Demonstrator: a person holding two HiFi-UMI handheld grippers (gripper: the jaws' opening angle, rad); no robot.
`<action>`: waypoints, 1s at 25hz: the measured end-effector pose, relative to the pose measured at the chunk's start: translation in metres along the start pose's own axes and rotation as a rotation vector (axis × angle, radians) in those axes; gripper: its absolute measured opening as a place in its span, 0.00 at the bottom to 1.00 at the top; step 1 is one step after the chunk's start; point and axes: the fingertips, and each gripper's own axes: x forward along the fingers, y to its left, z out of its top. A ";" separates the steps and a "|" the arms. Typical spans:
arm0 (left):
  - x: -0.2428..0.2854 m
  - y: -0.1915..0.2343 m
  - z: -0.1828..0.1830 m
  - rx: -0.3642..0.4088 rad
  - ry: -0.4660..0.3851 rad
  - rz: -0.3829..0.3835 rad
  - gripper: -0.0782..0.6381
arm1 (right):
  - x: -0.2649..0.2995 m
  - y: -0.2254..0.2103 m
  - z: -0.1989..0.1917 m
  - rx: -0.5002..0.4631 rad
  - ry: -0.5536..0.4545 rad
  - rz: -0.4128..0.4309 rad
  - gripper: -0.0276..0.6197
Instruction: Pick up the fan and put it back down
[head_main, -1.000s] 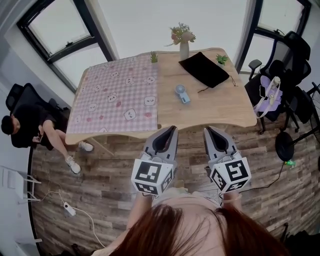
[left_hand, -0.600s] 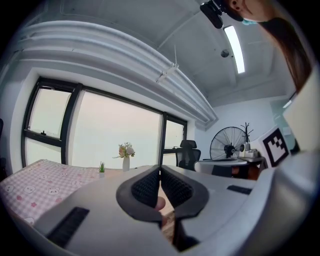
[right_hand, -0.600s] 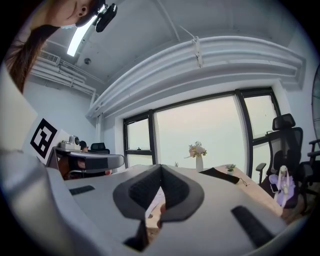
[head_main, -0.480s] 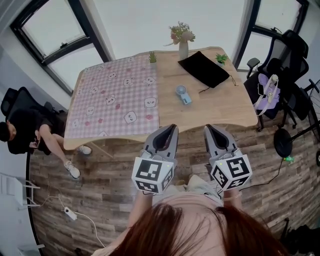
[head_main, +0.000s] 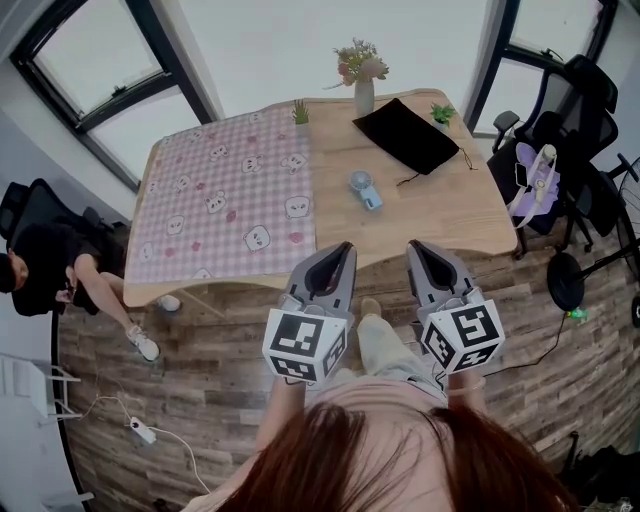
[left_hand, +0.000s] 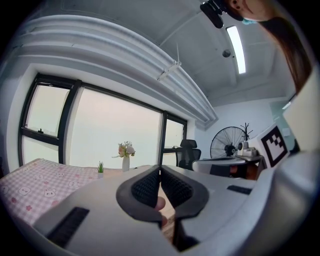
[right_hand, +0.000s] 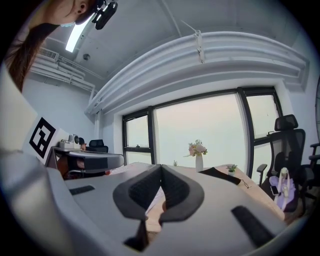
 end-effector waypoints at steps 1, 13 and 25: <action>0.004 0.001 0.000 0.000 0.000 0.000 0.13 | 0.003 -0.002 0.000 -0.004 0.004 0.002 0.04; 0.051 0.029 0.003 0.001 0.016 0.023 0.13 | 0.056 -0.036 -0.005 -0.019 0.042 0.016 0.04; 0.109 0.059 0.005 0.001 0.027 0.016 0.13 | 0.113 -0.065 -0.020 -0.046 0.108 0.024 0.05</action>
